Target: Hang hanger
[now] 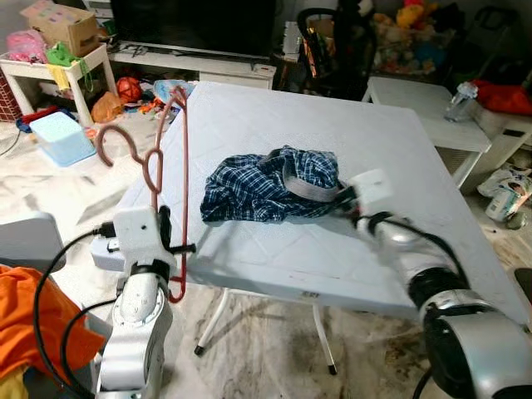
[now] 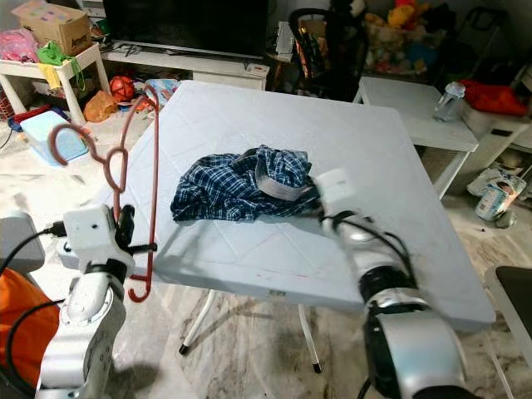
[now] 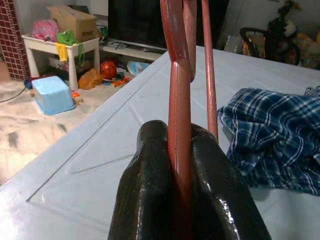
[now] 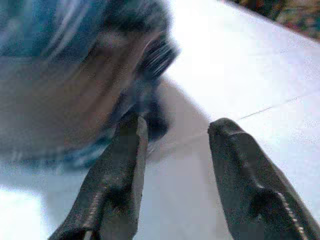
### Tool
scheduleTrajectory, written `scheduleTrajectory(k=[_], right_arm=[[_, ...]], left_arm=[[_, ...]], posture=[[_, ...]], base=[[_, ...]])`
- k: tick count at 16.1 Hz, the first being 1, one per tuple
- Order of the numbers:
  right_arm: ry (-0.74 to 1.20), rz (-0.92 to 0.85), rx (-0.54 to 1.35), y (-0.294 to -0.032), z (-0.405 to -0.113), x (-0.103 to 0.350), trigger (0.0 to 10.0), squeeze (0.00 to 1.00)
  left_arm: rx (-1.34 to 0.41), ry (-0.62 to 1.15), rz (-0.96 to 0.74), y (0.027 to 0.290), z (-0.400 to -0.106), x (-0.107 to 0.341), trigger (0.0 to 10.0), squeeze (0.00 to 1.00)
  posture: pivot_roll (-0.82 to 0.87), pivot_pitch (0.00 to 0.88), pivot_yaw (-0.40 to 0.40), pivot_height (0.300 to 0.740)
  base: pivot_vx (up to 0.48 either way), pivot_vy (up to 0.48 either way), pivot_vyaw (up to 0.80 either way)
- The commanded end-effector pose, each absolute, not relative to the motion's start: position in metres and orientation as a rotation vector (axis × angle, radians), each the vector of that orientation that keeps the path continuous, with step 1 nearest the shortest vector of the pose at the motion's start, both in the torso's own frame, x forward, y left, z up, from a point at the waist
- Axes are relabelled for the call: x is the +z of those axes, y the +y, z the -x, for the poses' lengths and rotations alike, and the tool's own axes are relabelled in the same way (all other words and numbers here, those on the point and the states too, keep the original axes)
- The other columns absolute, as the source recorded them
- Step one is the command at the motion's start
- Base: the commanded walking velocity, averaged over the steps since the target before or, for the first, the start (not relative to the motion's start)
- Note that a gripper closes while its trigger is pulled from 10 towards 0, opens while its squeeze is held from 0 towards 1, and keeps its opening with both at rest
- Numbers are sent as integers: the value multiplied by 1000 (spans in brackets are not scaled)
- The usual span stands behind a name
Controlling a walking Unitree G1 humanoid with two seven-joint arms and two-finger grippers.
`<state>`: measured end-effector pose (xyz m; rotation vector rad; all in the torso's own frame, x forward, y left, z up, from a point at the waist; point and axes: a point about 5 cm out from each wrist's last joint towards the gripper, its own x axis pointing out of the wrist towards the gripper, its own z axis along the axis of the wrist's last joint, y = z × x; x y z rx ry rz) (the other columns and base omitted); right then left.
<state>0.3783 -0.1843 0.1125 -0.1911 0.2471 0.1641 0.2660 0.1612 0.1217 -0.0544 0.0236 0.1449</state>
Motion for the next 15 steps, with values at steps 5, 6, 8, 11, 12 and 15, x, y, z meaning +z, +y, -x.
scheduleTrajectory(k=[5, 6, 8, 11, 12, 15], right_arm=[[149, -102, 230, -195, -365, 119, 10000, 1000], [145, -115, 287, -199, -354, 115, 10000, 1000], [139, -160, 337, -204, -342, 112, 10000, 1000], [136, -181, 396, -204, -326, 110, 10000, 1000], [102, -211, 358, -204, -323, 114, 10000, 1000], [44, -266, 256, -194, -318, 116, 10000, 1000]], left_arm=[[136, 133, 48, 161, -262, 103, 10000, 0], [130, 137, 66, 162, -260, 102, 10000, 0], [112, 152, 84, 161, -254, 97, 10000, 0], [68, 147, 103, 160, -246, 97, 10000, 0], [53, 145, 101, 160, -243, 97, 10000, 0], [23, 135, 52, 157, -247, 97, 10000, 0]], posture=[[28, 0, -100, 740], [21, 0, -98, 740], [23, 0, -97, 740], [26, 0, -90, 740], [26, 0, -88, 740], [31, 0, -84, 740]], base=[[0, 0, 0], [0, 0, 0], [0, 0, 0], [0, 0, 0], [0, 0, 0], [0, 0, 0]])
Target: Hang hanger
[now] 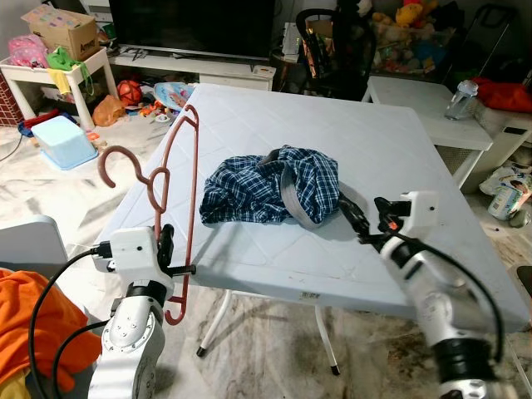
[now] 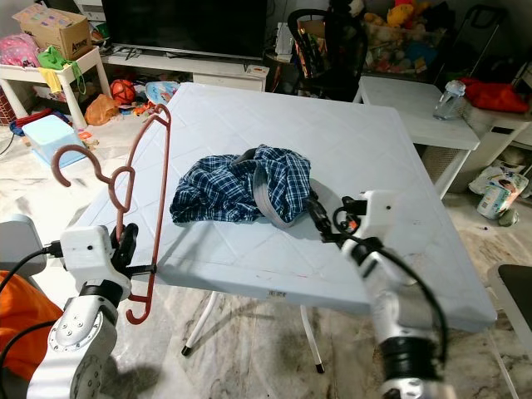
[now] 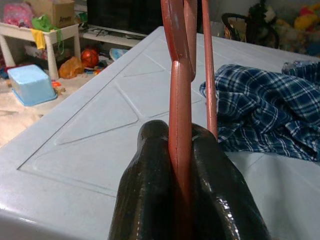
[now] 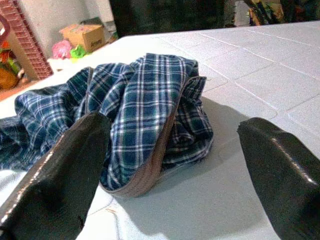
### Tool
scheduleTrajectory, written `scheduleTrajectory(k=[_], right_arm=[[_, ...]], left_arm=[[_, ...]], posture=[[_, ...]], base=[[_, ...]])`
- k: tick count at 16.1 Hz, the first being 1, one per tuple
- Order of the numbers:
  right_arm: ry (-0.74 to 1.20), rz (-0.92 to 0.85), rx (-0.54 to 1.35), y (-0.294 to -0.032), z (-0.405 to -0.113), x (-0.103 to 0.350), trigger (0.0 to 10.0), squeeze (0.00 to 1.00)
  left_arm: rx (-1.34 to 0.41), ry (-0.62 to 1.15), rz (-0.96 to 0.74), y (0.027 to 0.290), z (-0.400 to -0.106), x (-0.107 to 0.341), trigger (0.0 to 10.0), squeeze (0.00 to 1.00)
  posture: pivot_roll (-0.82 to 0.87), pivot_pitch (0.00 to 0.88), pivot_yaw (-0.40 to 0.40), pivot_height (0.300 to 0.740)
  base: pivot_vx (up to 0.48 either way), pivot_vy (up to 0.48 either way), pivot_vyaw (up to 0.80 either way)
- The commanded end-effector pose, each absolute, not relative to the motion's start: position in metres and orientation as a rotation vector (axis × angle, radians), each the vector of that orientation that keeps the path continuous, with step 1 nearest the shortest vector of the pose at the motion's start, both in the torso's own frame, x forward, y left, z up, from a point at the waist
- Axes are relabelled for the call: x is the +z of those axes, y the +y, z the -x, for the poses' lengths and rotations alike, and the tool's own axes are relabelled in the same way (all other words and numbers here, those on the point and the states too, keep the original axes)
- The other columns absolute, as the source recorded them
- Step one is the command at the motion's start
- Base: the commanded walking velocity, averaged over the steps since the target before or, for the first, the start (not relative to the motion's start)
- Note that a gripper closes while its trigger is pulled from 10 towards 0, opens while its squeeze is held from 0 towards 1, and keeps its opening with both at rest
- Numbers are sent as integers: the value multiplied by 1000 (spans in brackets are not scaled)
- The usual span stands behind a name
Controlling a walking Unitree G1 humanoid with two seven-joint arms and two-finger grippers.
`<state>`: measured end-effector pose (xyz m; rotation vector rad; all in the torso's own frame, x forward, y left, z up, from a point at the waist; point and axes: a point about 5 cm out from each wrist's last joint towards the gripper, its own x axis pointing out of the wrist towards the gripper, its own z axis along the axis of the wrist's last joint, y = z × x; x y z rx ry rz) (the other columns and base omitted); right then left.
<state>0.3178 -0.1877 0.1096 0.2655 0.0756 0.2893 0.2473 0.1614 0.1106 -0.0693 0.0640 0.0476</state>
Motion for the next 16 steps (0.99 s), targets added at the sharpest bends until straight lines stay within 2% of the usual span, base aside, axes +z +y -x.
scheduleTrajectory(k=[1, 4, 7, 8, 12, 16], right_arm=[[34, -280, 237, -186, -317, 116, 10000, 1000], [28, -311, 214, -173, -313, 115, 10000, 1000], [21, -292, 143, -174, -310, 115, 10000, 1000], [20, -251, 124, -175, -309, 115, 10000, 0], [37, -168, 68, -177, -312, 115, 10000, 0], [40, -202, 62, -176, -313, 115, 10000, 0]], left_arm=[[7, 125, 37, 155, -250, 99, 10000, 0], [-24, 136, -1, 152, -251, 98, 10000, 0], [-42, 139, -16, 150, -250, 95, 10000, 0], [-42, 141, -22, 150, -250, 94, 10000, 0], [-50, 144, -24, 147, -250, 93, 10000, 0], [-58, 136, -24, 144, -252, 95, 10000, 0]], posture=[[32, 0, -82, 740], [33, 0, -76, 740], [33, 0, -72, 740], [32, 0, -70, 740], [27, 0, -68, 740], [20, 0, -69, 740]], base=[[0, 0, 0], [0, 0, 0], [0, 0, 0], [0, 0, 0], [0, 0, 0], [0, 0, 0]])
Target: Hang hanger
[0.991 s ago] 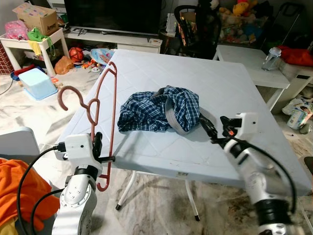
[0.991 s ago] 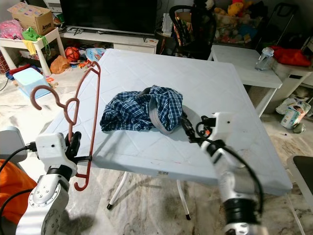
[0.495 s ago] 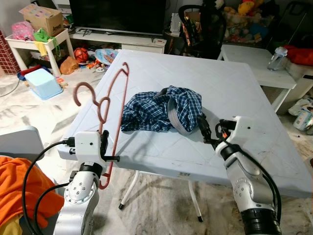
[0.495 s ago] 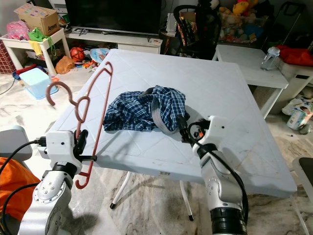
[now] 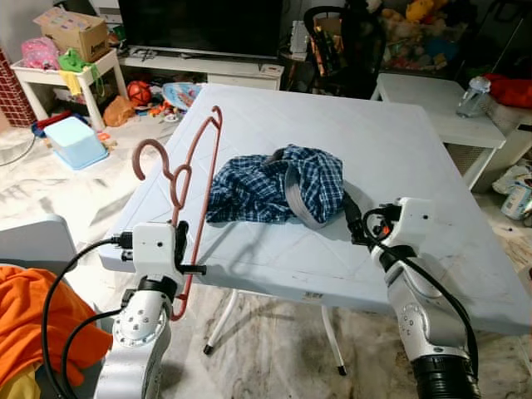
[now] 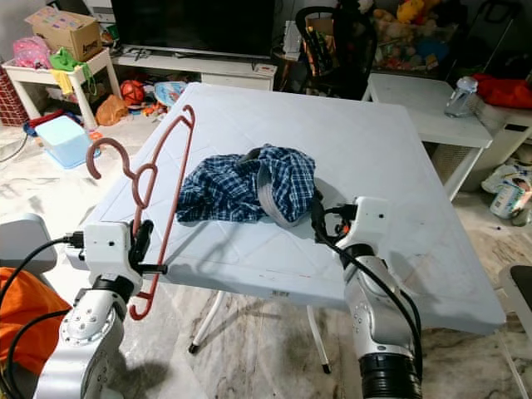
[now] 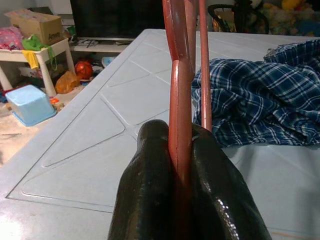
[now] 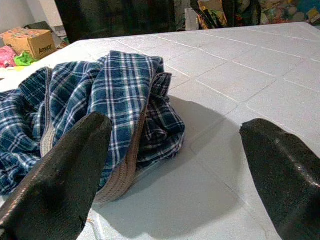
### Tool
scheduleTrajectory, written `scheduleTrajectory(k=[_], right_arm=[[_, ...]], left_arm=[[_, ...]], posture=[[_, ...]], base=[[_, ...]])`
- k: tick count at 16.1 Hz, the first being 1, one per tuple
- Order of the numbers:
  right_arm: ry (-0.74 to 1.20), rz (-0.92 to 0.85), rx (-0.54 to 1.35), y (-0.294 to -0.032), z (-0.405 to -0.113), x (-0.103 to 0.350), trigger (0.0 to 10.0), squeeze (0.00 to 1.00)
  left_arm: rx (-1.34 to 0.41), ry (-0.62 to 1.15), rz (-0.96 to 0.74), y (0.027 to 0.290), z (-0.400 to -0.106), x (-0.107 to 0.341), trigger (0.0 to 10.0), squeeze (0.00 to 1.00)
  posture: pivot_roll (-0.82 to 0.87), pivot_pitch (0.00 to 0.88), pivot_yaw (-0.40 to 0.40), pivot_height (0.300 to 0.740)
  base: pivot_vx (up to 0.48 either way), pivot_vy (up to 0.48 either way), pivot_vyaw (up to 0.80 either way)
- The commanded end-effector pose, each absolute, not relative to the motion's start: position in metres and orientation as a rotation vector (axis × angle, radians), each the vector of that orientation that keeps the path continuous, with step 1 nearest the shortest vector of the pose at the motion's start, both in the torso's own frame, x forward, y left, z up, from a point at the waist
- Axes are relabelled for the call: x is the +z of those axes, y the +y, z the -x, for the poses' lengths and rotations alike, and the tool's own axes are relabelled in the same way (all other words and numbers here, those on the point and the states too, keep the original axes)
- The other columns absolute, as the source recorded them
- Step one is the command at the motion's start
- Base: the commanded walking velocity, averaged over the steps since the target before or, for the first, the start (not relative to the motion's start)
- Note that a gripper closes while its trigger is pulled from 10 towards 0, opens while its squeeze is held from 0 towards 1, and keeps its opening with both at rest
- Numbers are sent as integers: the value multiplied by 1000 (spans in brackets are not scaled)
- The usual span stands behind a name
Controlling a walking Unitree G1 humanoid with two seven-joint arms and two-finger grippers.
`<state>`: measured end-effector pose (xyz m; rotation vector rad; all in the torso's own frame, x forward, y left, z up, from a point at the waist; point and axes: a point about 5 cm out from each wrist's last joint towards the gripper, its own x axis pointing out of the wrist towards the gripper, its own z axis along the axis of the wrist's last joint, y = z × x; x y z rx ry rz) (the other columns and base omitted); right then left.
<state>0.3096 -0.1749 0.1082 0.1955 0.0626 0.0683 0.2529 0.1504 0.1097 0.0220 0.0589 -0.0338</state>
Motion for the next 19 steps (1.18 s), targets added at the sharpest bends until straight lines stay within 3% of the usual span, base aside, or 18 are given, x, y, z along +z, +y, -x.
scheduleTrajectory(k=[1, 19], right_arm=[[42, -198, 68, -175, -313, 116, 10000, 0], [92, -179, 87, -173, -316, 111, 10000, 0]], left_arm=[[-59, 136, -24, 144, -252, 95, 10000, 0], [-70, 134, -9, 137, -255, 93, 10000, 0]], posture=[[17, 0, -70, 740], [4, 0, -80, 740]], base=[[0, 0, 0], [-253, 0, 0]])
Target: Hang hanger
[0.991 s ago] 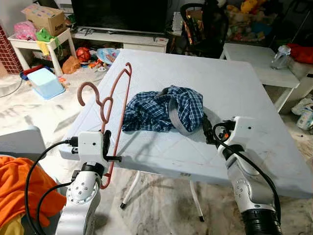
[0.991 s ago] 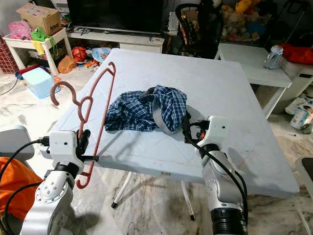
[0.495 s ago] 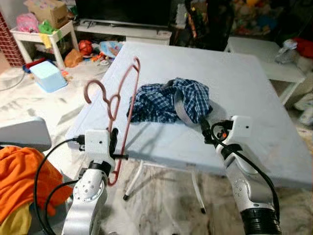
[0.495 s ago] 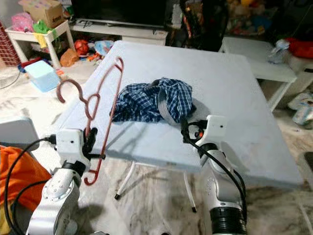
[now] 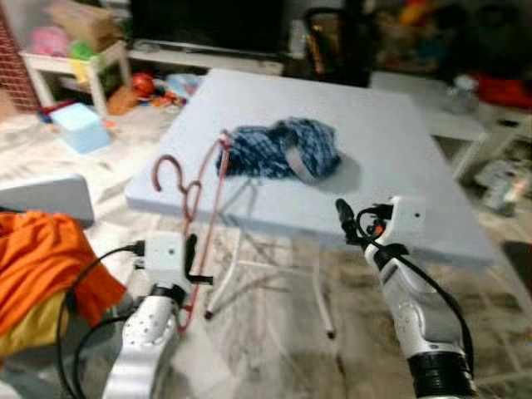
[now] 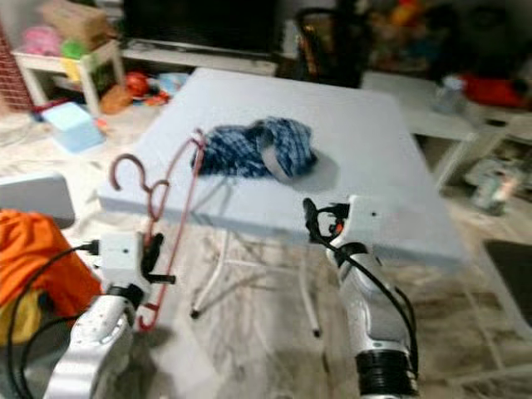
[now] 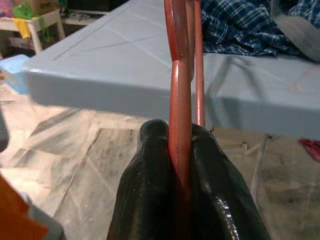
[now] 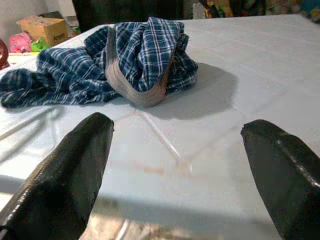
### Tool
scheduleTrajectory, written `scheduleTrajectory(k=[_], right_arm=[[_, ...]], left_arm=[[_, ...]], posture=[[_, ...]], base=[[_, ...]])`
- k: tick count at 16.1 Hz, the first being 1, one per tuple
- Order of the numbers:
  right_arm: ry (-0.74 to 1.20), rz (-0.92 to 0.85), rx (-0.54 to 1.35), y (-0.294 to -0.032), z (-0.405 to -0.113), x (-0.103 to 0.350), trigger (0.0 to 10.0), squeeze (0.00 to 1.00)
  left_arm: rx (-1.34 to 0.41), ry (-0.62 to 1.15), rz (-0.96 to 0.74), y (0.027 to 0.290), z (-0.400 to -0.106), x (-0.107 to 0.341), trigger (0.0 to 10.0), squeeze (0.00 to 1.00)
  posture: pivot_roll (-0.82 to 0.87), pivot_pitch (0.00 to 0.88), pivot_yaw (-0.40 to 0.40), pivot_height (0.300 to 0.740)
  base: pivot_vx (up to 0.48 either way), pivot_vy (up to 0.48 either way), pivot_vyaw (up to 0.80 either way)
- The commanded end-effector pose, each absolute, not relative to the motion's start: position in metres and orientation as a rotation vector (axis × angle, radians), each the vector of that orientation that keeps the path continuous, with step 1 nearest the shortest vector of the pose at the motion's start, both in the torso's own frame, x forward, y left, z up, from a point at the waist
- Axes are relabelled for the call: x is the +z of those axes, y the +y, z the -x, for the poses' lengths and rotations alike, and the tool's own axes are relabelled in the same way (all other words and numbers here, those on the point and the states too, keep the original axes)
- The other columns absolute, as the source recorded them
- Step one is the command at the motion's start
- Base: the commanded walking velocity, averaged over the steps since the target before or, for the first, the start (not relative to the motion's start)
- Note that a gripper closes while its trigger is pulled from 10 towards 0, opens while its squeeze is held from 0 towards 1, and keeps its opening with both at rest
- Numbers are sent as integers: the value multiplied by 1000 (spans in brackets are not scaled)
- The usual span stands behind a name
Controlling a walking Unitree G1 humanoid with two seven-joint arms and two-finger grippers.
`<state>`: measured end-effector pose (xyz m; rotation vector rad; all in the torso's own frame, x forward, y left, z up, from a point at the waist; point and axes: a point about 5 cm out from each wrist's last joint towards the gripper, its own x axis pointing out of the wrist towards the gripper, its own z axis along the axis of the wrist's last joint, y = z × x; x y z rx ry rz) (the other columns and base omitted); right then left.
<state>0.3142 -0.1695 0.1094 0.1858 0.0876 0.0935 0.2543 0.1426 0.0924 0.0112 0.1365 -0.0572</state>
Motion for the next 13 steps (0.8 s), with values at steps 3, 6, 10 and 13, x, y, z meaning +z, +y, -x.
scheduleTrajectory(k=[3, 6, 10, 13], right_arm=[[103, -193, 80, -174, -318, 110, 10000, 0], [104, -184, 83, -173, -318, 110, 10000, 0], [102, -170, 94, -170, -321, 111, 10000, 0], [94, -159, 85, -175, -326, 115, 10000, 0]], left_arm=[[-75, 132, -15, 137, -257, 93, 10000, 0], [-78, 136, -20, 137, -258, 92, 10000, 0], [-74, 137, -28, 138, -260, 92, 10000, 0], [-77, 134, -40, 139, -261, 93, 10000, 0]], posture=[[-1, 0, -76, 740], [-3, 0, -74, 740], [-4, 0, -69, 740], [-12, 0, -68, 740]], base=[[-286, 0, 0], [-282, 0, 0], [-285, 0, 0], [-90, 0, 0]])
